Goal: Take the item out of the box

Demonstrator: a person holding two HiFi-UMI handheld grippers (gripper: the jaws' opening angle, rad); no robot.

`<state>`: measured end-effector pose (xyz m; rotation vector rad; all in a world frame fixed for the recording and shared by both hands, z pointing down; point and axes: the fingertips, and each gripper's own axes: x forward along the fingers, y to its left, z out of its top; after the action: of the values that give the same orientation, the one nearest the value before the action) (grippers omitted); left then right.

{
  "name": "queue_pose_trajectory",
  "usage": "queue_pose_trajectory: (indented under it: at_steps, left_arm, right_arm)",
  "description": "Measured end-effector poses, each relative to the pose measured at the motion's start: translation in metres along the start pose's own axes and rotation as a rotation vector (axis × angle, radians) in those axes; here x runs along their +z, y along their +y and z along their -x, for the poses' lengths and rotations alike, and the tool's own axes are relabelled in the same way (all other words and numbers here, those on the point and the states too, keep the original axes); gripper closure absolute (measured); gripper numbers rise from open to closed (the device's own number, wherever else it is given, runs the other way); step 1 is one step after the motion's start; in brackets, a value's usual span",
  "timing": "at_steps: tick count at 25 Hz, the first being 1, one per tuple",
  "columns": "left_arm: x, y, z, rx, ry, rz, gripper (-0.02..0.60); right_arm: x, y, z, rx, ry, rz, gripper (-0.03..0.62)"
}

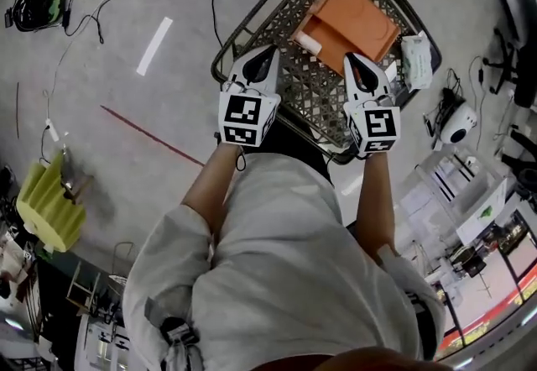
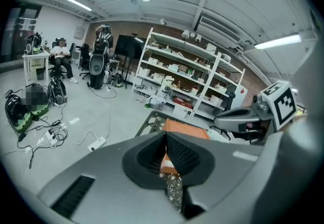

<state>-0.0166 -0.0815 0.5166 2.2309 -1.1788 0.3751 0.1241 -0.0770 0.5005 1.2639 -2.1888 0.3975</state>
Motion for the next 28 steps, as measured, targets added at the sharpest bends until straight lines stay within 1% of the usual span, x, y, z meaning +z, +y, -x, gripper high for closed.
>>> queue_pose_trajectory:
  at_steps: [3, 6, 11, 15, 18, 22, 25, 28]
  left_arm:
    - [-0.013, 0.013, -0.01, 0.008, 0.028, 0.027, 0.572]
    - [-0.022, 0.023, -0.018, 0.011, 0.05, 0.031, 0.572]
    - [-0.035, 0.041, -0.028, 0.023, 0.095, 0.005, 0.572]
    - [-0.048, 0.048, -0.036, 0.021, 0.127, 0.008, 0.572]
    - [-0.06, 0.05, -0.041, 0.02, 0.154, 0.006, 0.572]
    - [-0.075, 0.057, -0.05, 0.015, 0.195, -0.01, 0.572]
    - [-0.083, 0.061, -0.054, 0.022, 0.225, -0.02, 0.572]
    - [-0.092, 0.06, -0.056, 0.025, 0.244, -0.011, 0.572]
  right_arm:
    - [-0.005, -0.005, -0.015, -0.011, 0.028, 0.013, 0.588]
    - [-0.003, -0.009, -0.029, -0.013, 0.032, 0.016, 0.588]
    - [-0.012, -0.008, -0.055, 0.022, 0.05, -0.004, 0.588]
    - [-0.03, -0.006, -0.074, 0.068, 0.101, 0.001, 0.588]
    - [-0.054, -0.002, -0.082, 0.107, 0.171, 0.021, 0.588]
    - [-0.086, 0.007, -0.091, 0.173, 0.289, 0.064, 0.588]
    - [-0.105, 0.016, -0.098, 0.225, 0.382, 0.135, 0.588]
    - [-0.121, 0.024, -0.104, 0.272, 0.473, 0.227, 0.588]
